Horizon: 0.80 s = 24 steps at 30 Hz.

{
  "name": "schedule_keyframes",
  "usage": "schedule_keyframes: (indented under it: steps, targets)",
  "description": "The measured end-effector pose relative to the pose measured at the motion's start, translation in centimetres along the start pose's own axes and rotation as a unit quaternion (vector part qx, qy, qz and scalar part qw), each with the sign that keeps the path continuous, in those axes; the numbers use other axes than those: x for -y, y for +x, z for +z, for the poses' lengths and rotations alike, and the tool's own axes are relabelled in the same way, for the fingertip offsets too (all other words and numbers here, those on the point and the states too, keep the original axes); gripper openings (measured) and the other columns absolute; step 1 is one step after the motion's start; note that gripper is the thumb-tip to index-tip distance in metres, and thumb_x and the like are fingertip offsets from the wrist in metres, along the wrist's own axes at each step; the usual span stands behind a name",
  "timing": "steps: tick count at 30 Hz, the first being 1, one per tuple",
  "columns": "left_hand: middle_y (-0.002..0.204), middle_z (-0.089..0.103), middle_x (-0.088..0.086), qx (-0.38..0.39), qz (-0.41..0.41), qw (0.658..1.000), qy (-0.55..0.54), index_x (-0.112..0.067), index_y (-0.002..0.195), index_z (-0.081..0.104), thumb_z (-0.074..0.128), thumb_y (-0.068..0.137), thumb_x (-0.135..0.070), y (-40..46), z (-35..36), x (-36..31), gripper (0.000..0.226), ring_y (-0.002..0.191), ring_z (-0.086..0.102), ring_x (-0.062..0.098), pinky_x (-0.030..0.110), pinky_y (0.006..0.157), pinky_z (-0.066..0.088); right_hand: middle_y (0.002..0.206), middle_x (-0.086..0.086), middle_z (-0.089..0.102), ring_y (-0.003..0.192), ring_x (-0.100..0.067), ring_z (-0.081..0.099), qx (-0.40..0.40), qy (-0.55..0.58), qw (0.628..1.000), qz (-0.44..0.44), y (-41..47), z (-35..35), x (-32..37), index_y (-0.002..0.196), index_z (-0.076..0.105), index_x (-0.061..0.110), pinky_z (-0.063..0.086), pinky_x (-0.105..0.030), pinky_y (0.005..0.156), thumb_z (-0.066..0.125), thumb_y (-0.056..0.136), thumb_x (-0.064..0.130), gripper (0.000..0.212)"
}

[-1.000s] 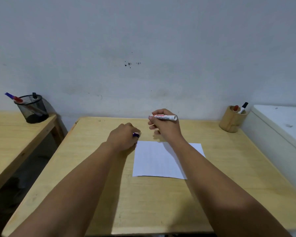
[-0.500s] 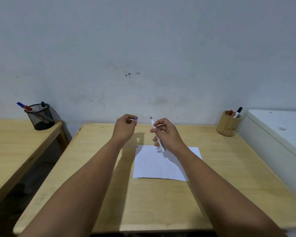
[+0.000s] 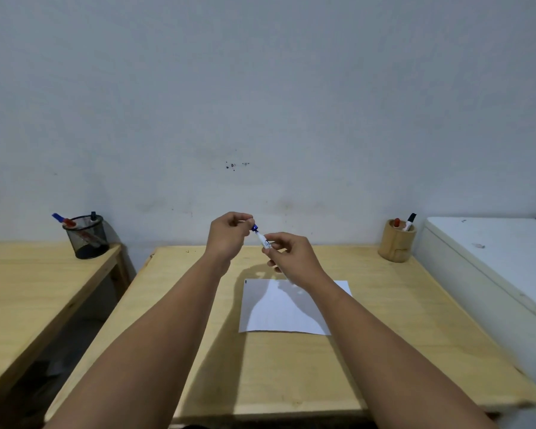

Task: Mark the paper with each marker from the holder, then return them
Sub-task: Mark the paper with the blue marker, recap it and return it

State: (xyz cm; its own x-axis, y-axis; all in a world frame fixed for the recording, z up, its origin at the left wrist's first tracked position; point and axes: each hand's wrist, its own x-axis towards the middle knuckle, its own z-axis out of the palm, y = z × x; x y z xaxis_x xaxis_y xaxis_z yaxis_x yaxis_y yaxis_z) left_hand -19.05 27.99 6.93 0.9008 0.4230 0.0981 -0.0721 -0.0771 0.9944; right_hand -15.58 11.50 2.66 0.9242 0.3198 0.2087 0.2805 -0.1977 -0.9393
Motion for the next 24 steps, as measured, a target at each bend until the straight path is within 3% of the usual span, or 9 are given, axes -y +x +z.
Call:
schedule_keyframes:
  steps: [4, 8, 12, 13, 15, 16, 18, 20, 24]
  targets:
    - [0.089, 0.075, -0.001, 0.015, 0.024, 0.999, 0.027, -0.011, 0.101, 0.074, 0.069, 0.096, -0.015, -1.0, 1.0, -0.4, 0.008, 0.086, 0.065, 0.015, 0.033, 0.080, 0.050, 0.098, 0.001, 0.068, 0.062, -0.011, 0.072, -0.007, 0.005, 1.000, -0.004, -0.4, -0.5, 0.3, 0.116, 0.080, 0.023, 0.055, -0.019, 0.060, 0.076, 0.098, 0.012, 0.021]
    - [0.094, 0.077, 0.002, -0.014, 0.045, 0.996, 0.070, -0.016, 0.091, 0.074, 0.072, 0.092, -0.018, -1.6, 2.3, 0.3, 0.003, 0.096, 0.071, 0.021, 0.049, 0.092, 0.058, 0.096, -0.002, 0.068, 0.056, -0.008, 0.067, -0.026, 0.039, 0.999, 0.009, -0.7, -0.6, 0.4, 0.106, 0.078, 0.022, 0.057, -0.024, 0.060, 0.072, 0.099, 0.005, 0.020]
    - [0.094, 0.076, -0.005, 0.009, 0.066, 0.992, 0.105, -0.024, 0.089, 0.075, 0.065, 0.096, -0.021, -1.9, 4.5, 0.8, 0.013, 0.097, 0.072, 0.021, 0.053, 0.093, 0.057, 0.099, -0.007, 0.064, 0.062, -0.015, 0.069, -0.043, 0.060, 0.996, 0.048, -1.2, -1.7, -0.4, 0.116, 0.072, 0.010, 0.065, -0.032, 0.063, 0.069, 0.100, 0.003, 0.018]
    - [0.101, 0.077, -0.005, 0.035, 0.065, 0.990, 0.117, -0.024, 0.093, 0.077, 0.061, 0.098, -0.022, -1.7, 5.3, 0.7, 0.017, 0.101, 0.071, 0.021, 0.053, 0.095, 0.056, 0.098, -0.006, 0.066, 0.066, -0.018, 0.072, -0.042, 0.052, 0.996, 0.059, -1.1, -2.6, -0.7, 0.121, 0.070, 0.009, 0.065, -0.034, 0.066, 0.069, 0.100, 0.003, 0.022]
    - [0.121, 0.074, -0.002, 0.093, 0.072, 0.983, 0.141, -0.025, 0.119, 0.074, 0.055, 0.101, -0.027, -1.3, 7.5, 0.5, 0.026, 0.114, 0.067, 0.021, 0.052, 0.102, 0.053, 0.090, -0.002, 0.070, 0.075, -0.022, 0.078, -0.050, 0.017, 0.996, 0.068, -0.3, -5.3, -1.2, 0.129, 0.068, 0.010, 0.060, -0.028, 0.065, 0.067, 0.101, 0.004, 0.029]
    - [0.127, 0.070, 0.000, 0.111, 0.079, 0.979, 0.150, -0.027, 0.137, 0.064, 0.053, 0.102, -0.030, -0.9, 8.8, 0.4, 0.036, 0.118, 0.065, 0.021, 0.052, 0.104, 0.051, 0.089, -0.002, 0.072, 0.079, -0.025, 0.079, -0.068, -0.001, 0.995, 0.070, 0.3, -7.1, -1.3, 0.128, 0.069, 0.010, 0.058, -0.025, 0.065, 0.067, 0.100, 0.004, 0.029]
    - [0.131, 0.065, 0.000, 0.129, 0.087, 0.975, 0.157, -0.032, 0.156, 0.038, 0.052, 0.102, -0.035, 0.0, 11.8, 0.1, 0.056, 0.120, 0.062, 0.024, 0.049, 0.105, 0.051, 0.093, -0.007, 0.079, 0.090, -0.031, 0.079, -0.133, -0.046, 0.988, 0.066, 1.8, -11.2, -1.0, 0.112, 0.073, 0.018, 0.059, -0.032, 0.075, 0.069, 0.097, 0.007, 0.019]
    - [0.133, 0.062, 0.000, 0.142, 0.096, 0.972, 0.163, -0.032, 0.160, 0.027, 0.057, 0.100, -0.036, 0.8, 15.3, -0.2, 0.066, 0.117, 0.062, 0.023, 0.041, 0.100, 0.051, 0.096, -0.009, 0.082, 0.094, -0.029, 0.078, -0.209, -0.099, 0.972, 0.052, 3.5, -15.7, -0.5, 0.103, 0.069, 0.027, 0.059, -0.038, 0.087, 0.073, 0.094, 0.013, 0.017]
    - [0.146, 0.054, 0.004, 0.180, 0.112, 0.960, 0.184, -0.030, 0.162, 0.019, 0.070, 0.093, -0.037, 2.5, 22.8, 0.5, 0.086, 0.124, 0.058, 0.022, 0.039, 0.099, 0.050, 0.086, 0.005, 0.079, 0.094, -0.022, 0.077, -0.322, -0.133, 0.937, 0.023, 6.6, -24.7, -0.1, 0.101, 0.068, 0.027, 0.061, -0.039, 0.087, 0.076, 0.090, 0.020, 0.015]
